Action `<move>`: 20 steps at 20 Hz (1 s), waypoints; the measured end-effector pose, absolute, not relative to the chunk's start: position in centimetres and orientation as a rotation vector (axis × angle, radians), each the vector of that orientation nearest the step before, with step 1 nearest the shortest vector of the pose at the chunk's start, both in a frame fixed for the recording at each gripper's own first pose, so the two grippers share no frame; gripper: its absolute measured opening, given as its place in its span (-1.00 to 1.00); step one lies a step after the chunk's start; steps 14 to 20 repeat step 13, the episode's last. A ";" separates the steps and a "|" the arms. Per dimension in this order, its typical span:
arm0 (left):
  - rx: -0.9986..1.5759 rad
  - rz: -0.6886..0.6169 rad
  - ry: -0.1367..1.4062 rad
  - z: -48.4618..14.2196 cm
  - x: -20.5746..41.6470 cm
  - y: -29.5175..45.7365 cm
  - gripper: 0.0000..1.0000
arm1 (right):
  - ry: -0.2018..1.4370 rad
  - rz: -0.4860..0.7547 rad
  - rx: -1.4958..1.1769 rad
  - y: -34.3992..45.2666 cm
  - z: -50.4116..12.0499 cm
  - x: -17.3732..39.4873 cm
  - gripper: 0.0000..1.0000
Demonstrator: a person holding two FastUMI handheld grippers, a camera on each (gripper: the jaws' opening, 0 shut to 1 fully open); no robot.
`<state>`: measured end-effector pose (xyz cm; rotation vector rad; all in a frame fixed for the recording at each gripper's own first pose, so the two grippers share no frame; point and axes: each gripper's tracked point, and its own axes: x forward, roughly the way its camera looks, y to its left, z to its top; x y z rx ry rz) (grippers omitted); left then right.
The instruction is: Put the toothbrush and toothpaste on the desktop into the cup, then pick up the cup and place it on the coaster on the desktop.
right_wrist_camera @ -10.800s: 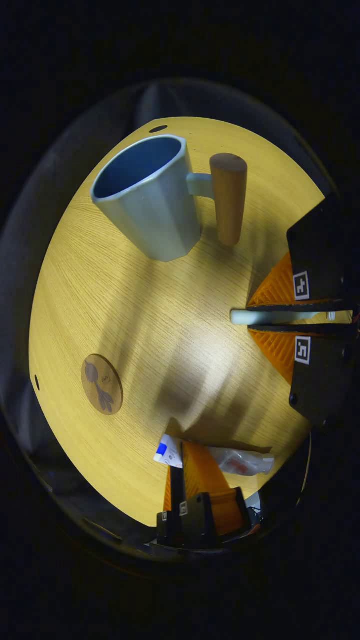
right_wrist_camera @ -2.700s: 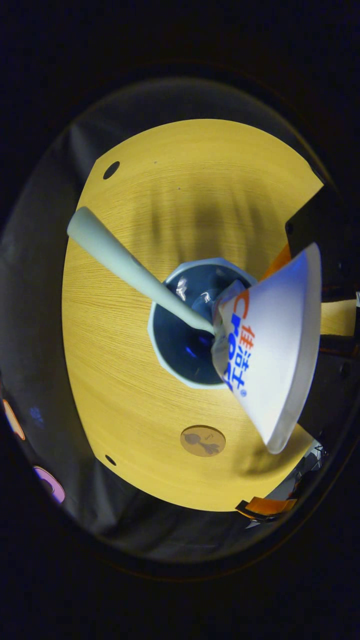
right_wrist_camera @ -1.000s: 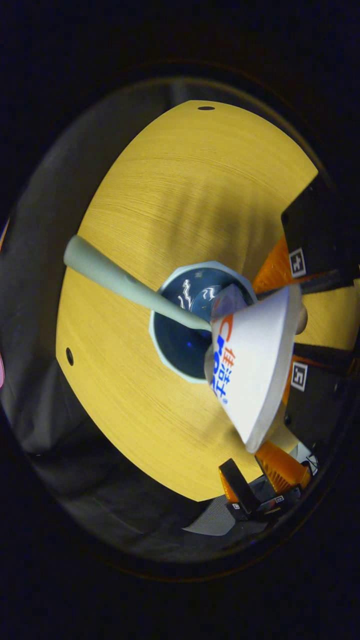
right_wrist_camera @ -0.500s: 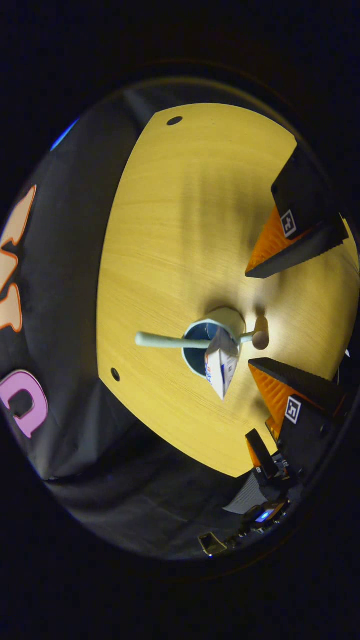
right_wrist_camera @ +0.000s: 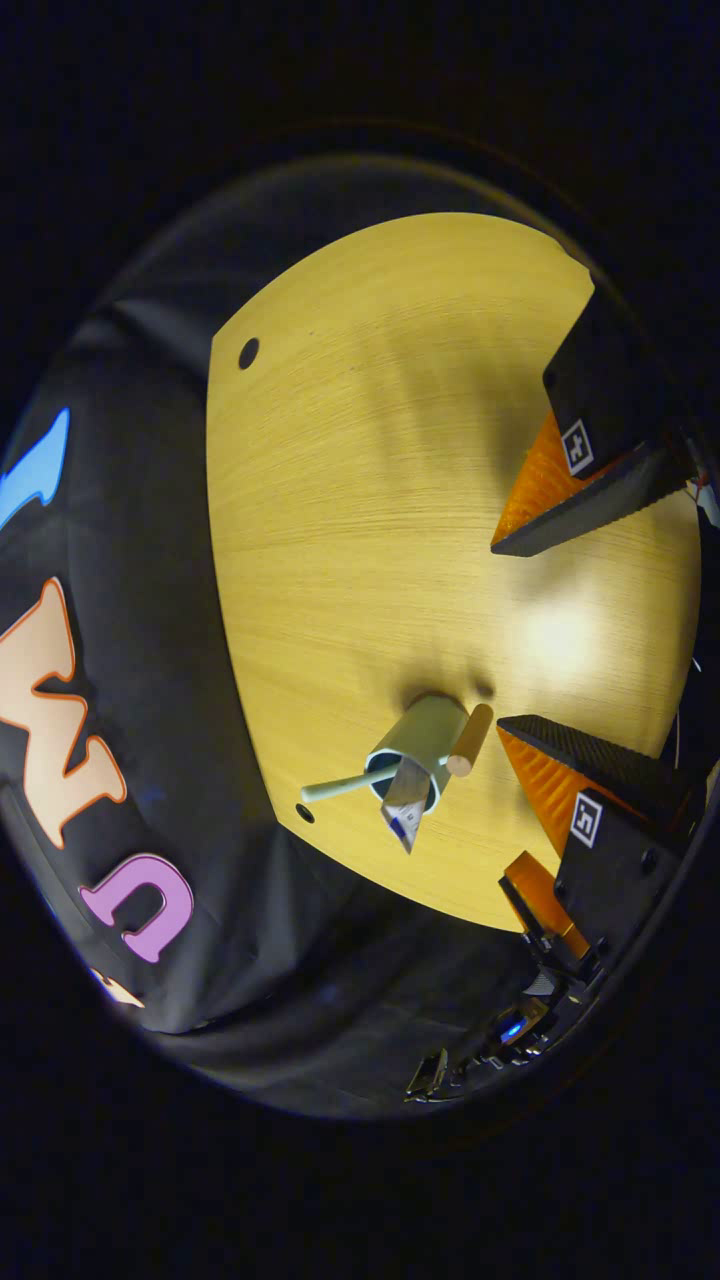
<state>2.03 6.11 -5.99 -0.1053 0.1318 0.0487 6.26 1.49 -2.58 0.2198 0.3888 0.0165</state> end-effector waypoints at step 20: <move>0.033 -0.033 0.188 -7.4 1.1 3.5 0.91 | 0.293 -0.130 0.242 -3.4 -4.3 2.8 0.97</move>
